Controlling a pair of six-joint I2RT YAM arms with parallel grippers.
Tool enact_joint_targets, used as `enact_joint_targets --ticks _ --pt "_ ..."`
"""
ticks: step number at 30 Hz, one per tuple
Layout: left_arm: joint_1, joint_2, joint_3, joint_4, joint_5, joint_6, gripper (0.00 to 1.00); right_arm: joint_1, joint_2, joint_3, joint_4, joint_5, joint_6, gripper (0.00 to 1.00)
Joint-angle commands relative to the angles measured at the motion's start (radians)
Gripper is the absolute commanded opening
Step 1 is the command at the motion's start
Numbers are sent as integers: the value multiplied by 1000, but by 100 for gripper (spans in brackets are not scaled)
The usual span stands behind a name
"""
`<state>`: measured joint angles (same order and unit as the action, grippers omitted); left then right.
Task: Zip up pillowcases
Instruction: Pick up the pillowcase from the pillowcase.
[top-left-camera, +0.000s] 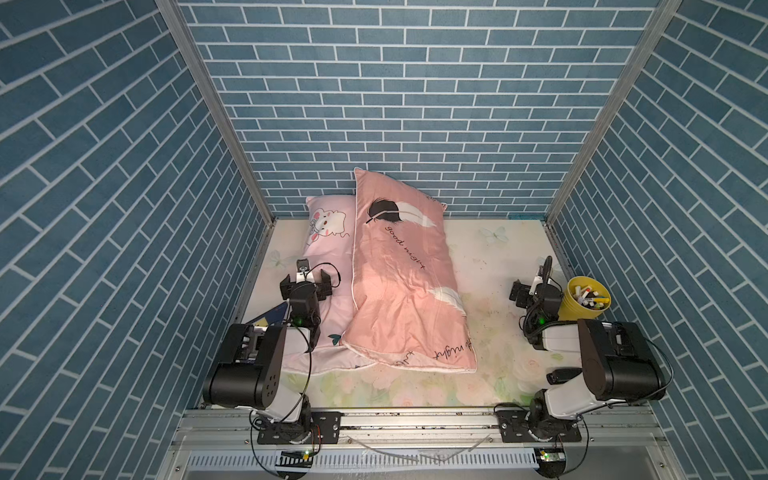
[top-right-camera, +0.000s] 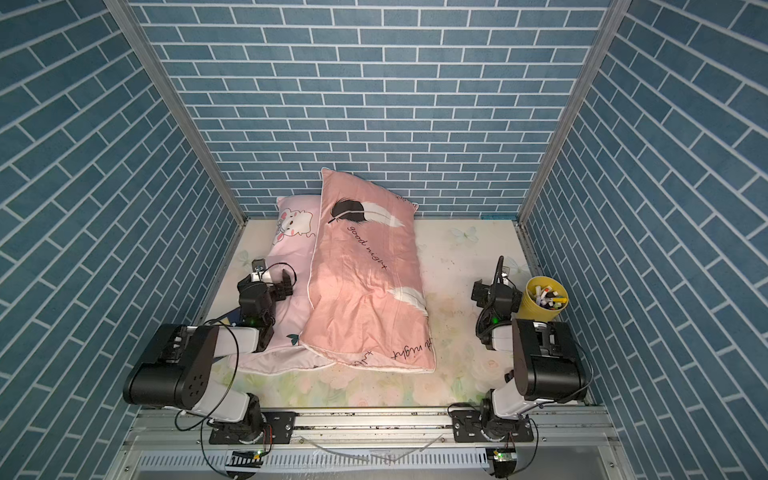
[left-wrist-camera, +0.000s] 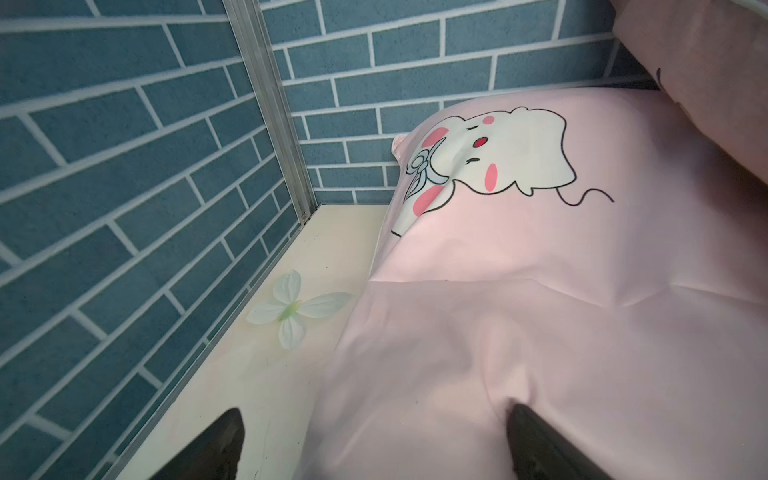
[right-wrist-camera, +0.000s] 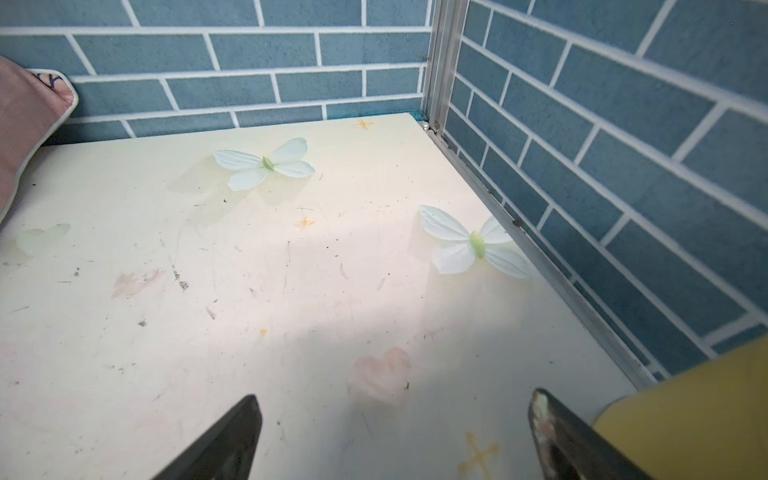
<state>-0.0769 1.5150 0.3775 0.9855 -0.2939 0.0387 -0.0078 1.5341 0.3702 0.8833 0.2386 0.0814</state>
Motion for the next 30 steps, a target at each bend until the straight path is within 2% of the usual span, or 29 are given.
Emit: enact_joint_targets --ticks 1,30 --pt "0 19 -12 -62 17 17 100 -3 4 3 16 1 9 99" --pt "3 22 -8 -71 28 15 100 -3 3 3 17 0 8 99"
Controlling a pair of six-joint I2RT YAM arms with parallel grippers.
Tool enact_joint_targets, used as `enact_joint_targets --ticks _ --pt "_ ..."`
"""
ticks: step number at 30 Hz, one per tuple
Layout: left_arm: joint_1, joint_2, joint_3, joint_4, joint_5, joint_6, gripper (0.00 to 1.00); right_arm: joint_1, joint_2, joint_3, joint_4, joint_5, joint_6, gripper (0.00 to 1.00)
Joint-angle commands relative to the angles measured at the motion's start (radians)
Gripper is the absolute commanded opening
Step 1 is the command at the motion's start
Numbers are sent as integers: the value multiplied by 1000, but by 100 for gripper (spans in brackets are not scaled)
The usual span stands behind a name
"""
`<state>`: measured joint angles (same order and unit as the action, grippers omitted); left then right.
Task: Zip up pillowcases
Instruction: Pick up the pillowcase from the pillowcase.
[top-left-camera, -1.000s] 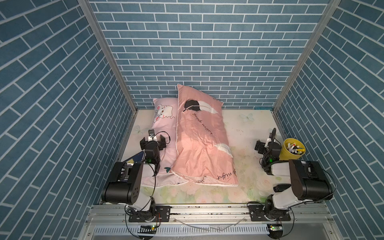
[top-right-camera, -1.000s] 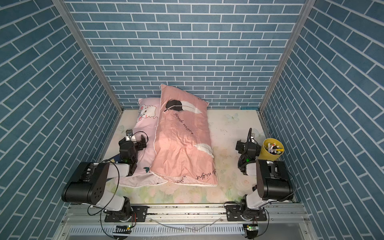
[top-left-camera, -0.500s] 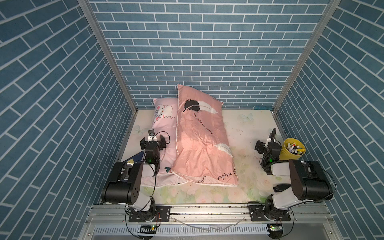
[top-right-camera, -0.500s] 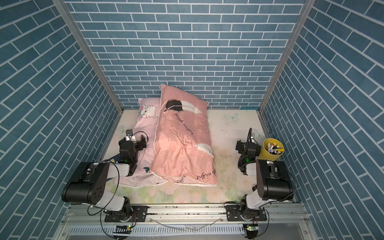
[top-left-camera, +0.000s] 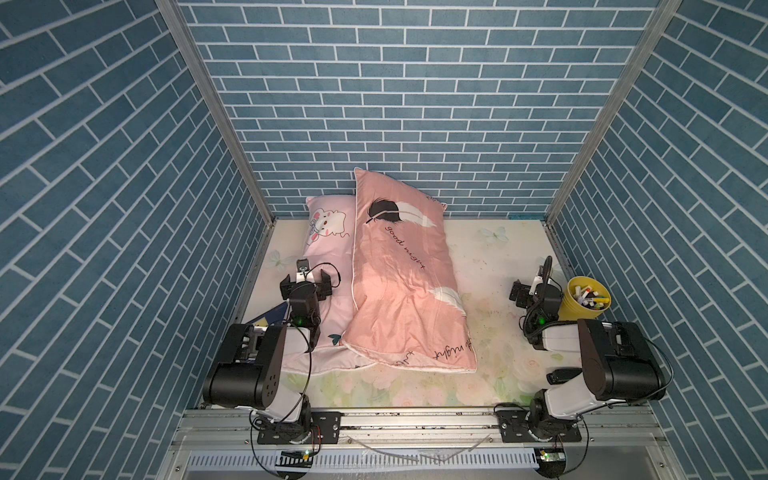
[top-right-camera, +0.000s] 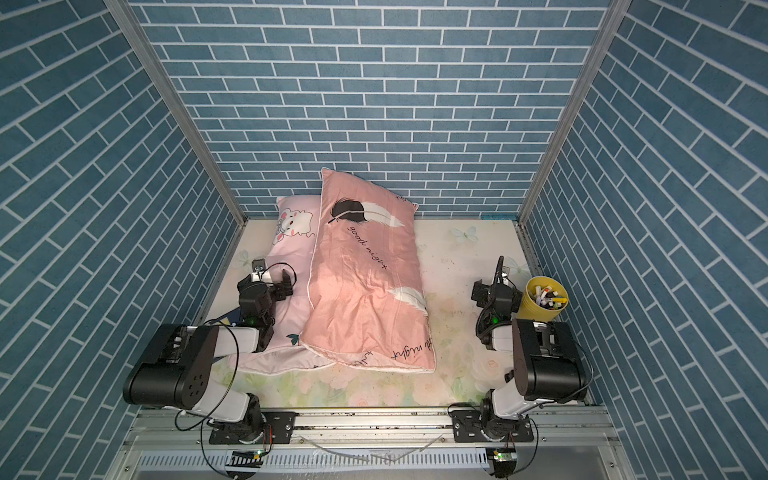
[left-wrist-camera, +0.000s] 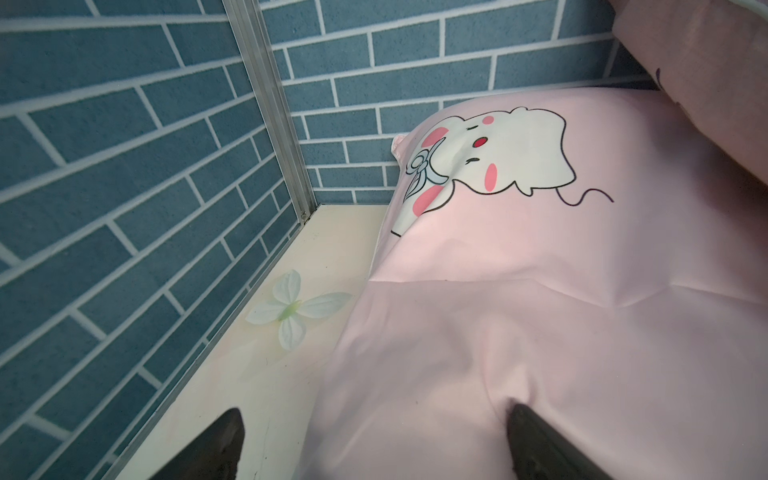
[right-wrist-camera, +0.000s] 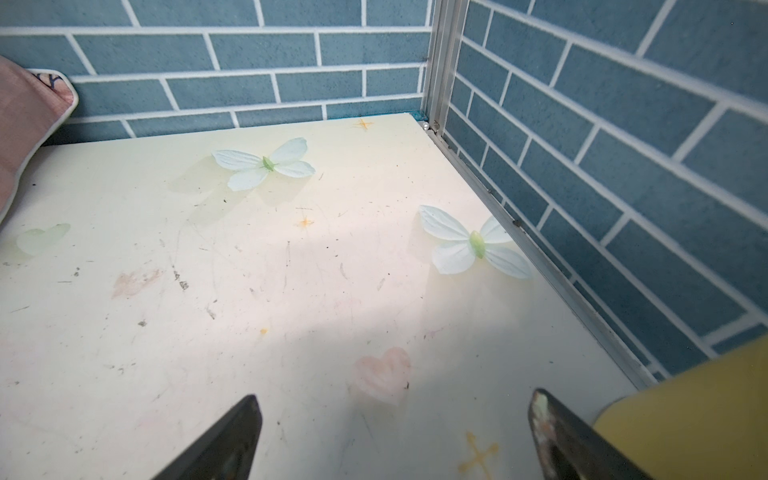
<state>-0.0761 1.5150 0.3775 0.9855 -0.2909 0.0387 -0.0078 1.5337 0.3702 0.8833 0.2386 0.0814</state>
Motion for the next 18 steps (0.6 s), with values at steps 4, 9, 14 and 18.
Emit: enact_joint_targets --ticks 4,9,14,18 --pt "8 20 -7 -77 35 12 100 -4 4 6 13 -2 10 99" --pt "-18 -273 15 -324 -75 14 100 -3 -131 48 -202 -9 8 99" --pt "-38 -571 284 -911 -202 -156 100 -6 -364 221 -777 -135 140 99" --pt "-132 -526 552 -1319 -134 -275 100 -5 -388 341 -1034 -382 225 98"
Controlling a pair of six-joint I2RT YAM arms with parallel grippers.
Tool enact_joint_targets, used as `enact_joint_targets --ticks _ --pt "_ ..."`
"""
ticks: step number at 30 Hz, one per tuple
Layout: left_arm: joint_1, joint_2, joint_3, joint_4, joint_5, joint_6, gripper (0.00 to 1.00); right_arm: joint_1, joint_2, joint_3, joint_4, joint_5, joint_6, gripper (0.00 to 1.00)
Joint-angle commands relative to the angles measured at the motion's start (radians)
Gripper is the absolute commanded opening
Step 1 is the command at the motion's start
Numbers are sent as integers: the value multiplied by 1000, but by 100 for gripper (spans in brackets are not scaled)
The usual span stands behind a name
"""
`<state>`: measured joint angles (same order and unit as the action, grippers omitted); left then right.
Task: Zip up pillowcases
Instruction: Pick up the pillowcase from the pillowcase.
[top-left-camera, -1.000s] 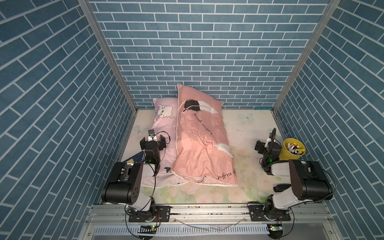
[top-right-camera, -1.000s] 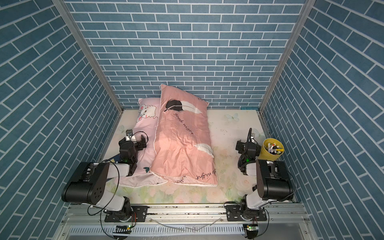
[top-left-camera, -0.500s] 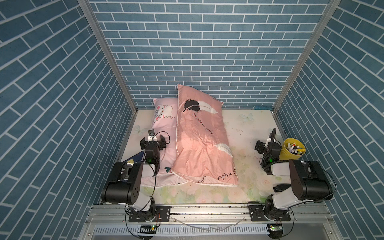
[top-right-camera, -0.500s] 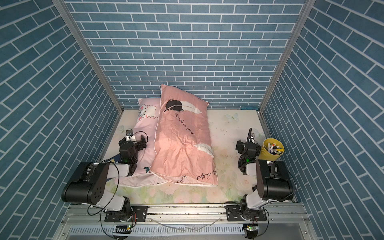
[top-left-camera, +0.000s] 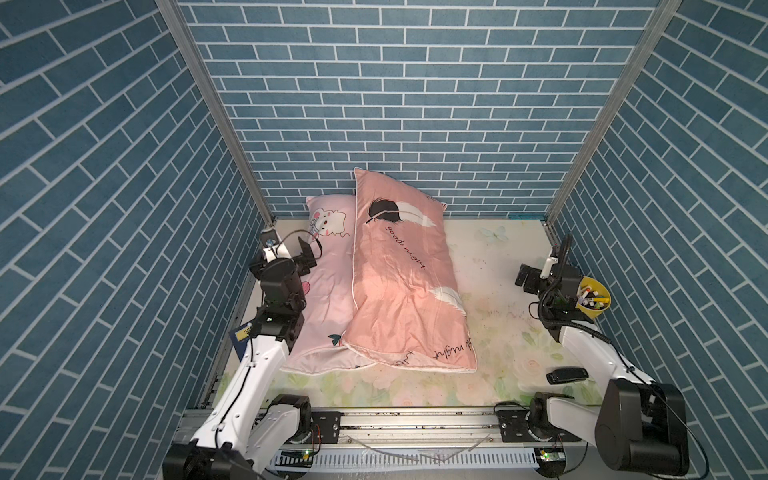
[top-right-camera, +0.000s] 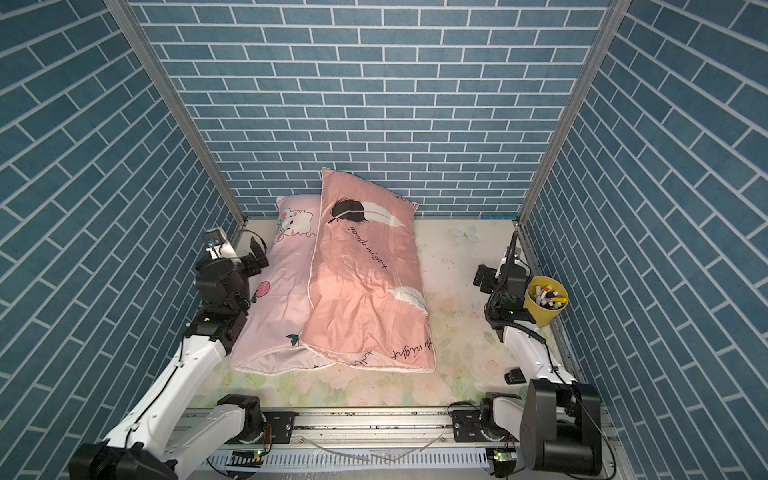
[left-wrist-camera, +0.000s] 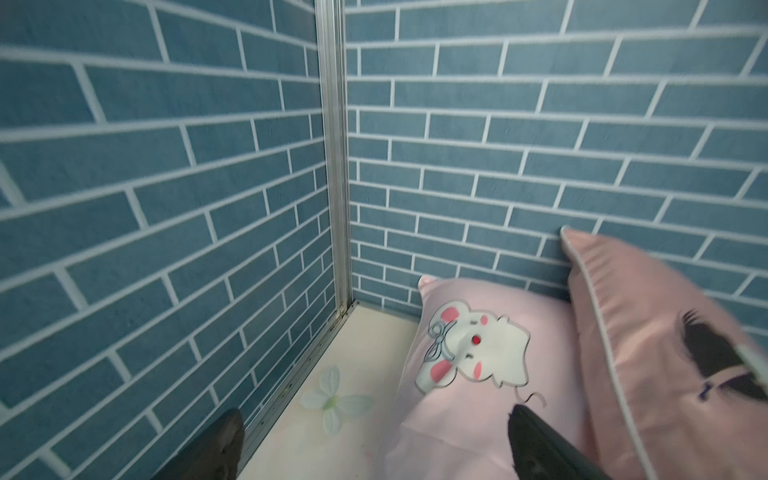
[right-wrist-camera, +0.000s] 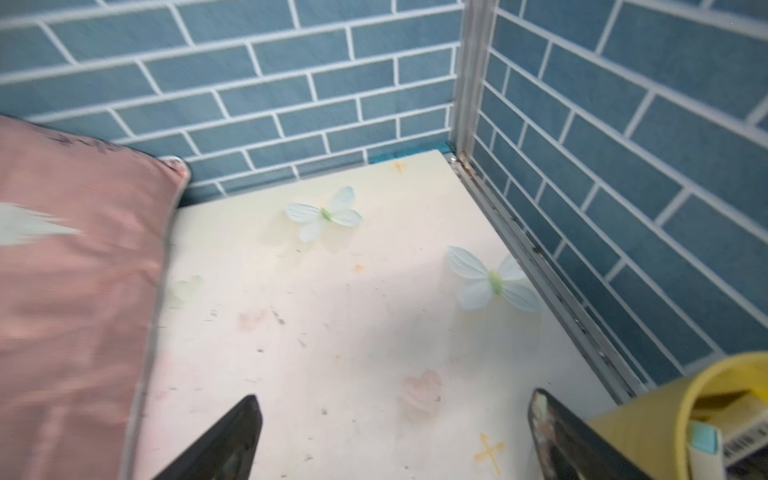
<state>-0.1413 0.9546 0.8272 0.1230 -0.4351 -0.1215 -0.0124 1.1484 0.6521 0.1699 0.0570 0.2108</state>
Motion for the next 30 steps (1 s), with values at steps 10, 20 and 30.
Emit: enact_joint_targets --ticks 10,20,30 --pt "-449 387 384 -738 159 -241 100 28 281 169 -210 -879 378 85" --pt "-463 489 352 -629 224 -351 97 163 496 220 -108 -866 356 86" --pt "-463 480 304 -572 247 -394 30 228 631 266 -35 -813 394 86"
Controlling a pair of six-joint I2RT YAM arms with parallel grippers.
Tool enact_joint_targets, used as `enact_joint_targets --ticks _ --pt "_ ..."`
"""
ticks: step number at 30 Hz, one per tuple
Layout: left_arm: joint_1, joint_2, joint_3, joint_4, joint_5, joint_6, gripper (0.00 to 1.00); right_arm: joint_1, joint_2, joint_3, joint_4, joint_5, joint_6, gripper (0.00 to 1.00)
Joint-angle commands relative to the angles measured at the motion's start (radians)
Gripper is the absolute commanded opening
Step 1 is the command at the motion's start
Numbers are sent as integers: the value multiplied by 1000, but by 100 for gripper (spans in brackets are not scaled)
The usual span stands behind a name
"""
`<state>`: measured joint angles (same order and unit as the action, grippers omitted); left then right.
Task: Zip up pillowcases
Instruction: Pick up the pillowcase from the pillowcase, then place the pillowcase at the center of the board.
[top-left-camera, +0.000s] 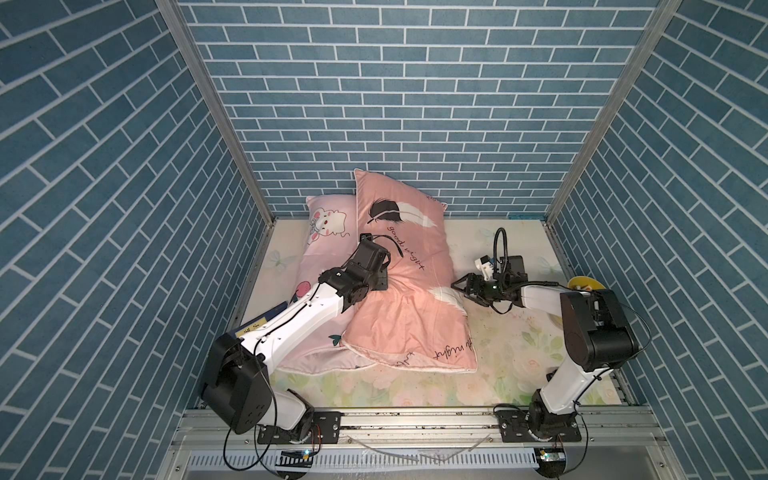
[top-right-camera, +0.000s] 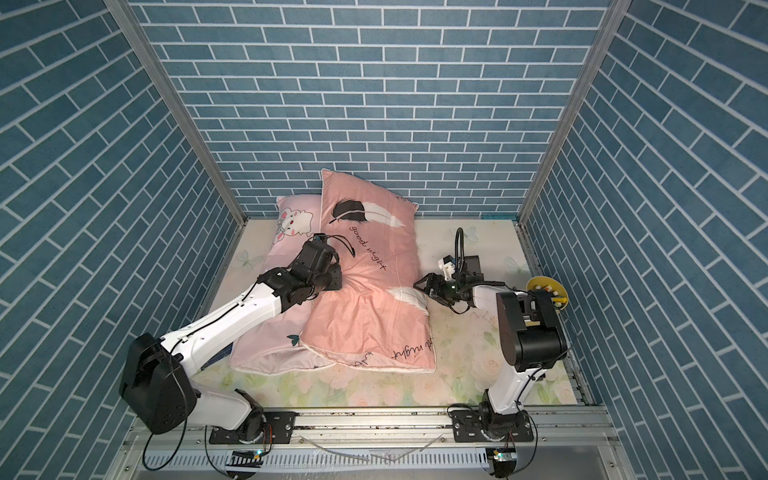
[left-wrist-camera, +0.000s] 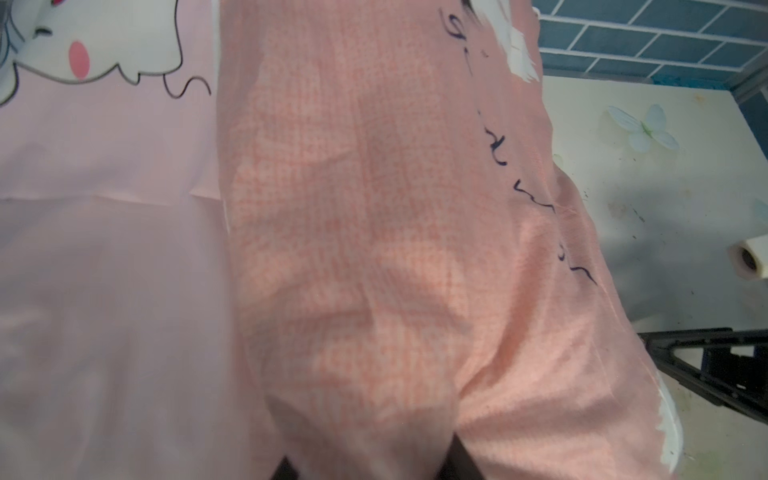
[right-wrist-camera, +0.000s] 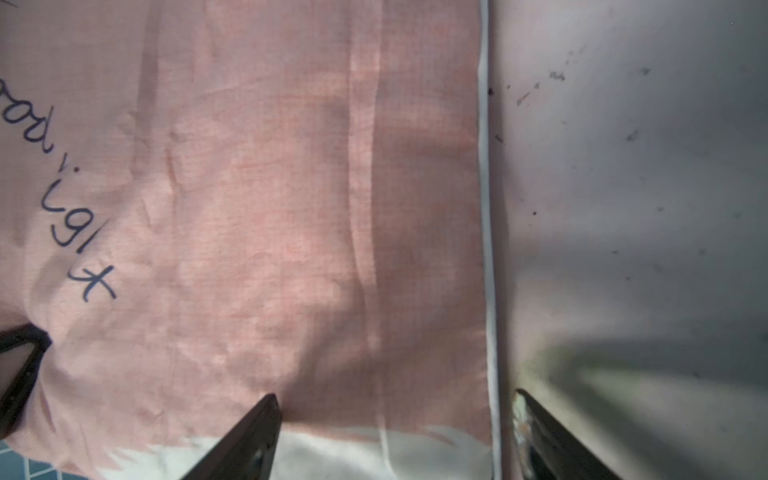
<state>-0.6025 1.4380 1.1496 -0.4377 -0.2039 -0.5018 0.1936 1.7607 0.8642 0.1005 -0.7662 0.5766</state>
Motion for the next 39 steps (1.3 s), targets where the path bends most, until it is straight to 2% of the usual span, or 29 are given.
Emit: enact_joint_targets --ticks 1,6,8,10,11,15,16,17,22,28,32,39 --pt "-2 -4 -22 -12 17 -14 26 30 25 58 34 15 28 86" --pt "-3 -2 -33 6 43 -18 12 60 56 69 70 11 55 84" --pt "-2 2 -33 14 57 -21 8 74 65 84 68 2 64 80" --pt "-2 0 -34 19 67 -21 3 85 66 96 65 -9 72 73" --pt "-2 0 -32 19 71 -21 0 90 66 106 58 -16 74 64" --pt "-6 -16 -15 16 88 -17 0 96 36 131 10 -38 65 14" --pt "-9 -17 -8 16 88 -13 0 94 11 135 -12 -25 52 4" --pt "-16 -20 2 15 91 -6 0 95 -23 138 -55 0 29 0" --pt "-89 -12 102 -43 57 67 0 95 -200 194 -282 95 -88 0" --pt "-216 81 279 -73 28 130 0 85 -360 308 -550 236 -245 0" --pt "-267 168 374 -22 59 139 0 35 -378 374 -642 269 -310 0" --pt "-284 338 474 50 134 111 0 -113 -349 448 -711 250 -349 0"
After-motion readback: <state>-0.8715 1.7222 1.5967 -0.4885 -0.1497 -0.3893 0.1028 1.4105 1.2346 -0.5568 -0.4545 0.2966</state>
